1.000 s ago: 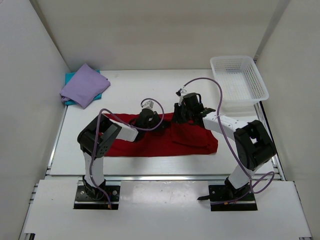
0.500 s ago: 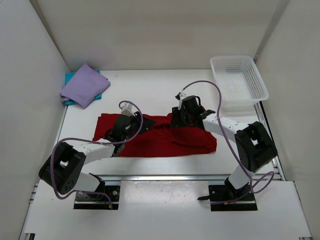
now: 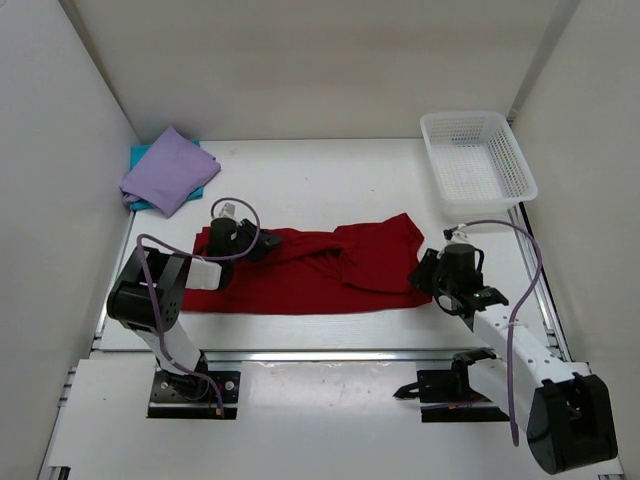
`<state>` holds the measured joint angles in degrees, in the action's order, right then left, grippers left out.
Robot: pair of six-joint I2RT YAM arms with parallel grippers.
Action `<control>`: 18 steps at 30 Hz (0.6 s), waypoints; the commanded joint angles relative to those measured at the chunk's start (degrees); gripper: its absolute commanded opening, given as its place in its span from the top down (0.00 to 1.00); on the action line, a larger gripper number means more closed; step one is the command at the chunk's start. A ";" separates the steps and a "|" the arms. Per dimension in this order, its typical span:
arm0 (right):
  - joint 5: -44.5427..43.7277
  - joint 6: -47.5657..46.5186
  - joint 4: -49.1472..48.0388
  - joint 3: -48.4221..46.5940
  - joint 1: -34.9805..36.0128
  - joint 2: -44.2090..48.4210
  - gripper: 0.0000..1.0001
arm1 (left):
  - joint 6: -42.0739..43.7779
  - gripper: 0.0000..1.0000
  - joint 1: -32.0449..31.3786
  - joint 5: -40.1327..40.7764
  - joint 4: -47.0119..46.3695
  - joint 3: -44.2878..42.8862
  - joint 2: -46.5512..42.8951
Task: Fold and stack the t-shirts
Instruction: Fold the other side of the tshirt into a rectangle
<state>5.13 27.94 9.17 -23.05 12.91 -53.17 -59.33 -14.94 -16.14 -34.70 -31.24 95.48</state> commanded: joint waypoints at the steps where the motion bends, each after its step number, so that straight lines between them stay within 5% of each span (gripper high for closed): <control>1: 1.11 2.11 -0.56 1.61 -0.43 0.88 0.72 | -2.72 0.68 3.24 -3.54 -4.23 1.18 0.58; 9: 1.64 1.85 -3.36 1.61 -1.65 -5.01 0.70 | -2.73 0.69 5.45 -3.55 -5.29 4.79 1.02; 12: 1.73 1.50 -4.16 1.08 -1.22 -7.03 0.82 | -2.55 0.69 5.80 -3.55 -4.94 5.05 1.02; 14: 1.38 1.50 -3.81 0.90 -1.48 -7.31 1.00 | -1.93 0.69 6.32 -3.46 -4.77 5.49 0.67; 18: -1.60 1.85 -0.65 0.82 -2.18 -2.30 1.00 | -0.70 0.69 8.60 -2.75 -3.53 6.46 -0.38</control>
<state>6.02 29.78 8.45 -21.41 11.44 -59.00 -61.43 -8.29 -18.85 -37.98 -25.89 97.06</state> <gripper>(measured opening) 0.009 0.307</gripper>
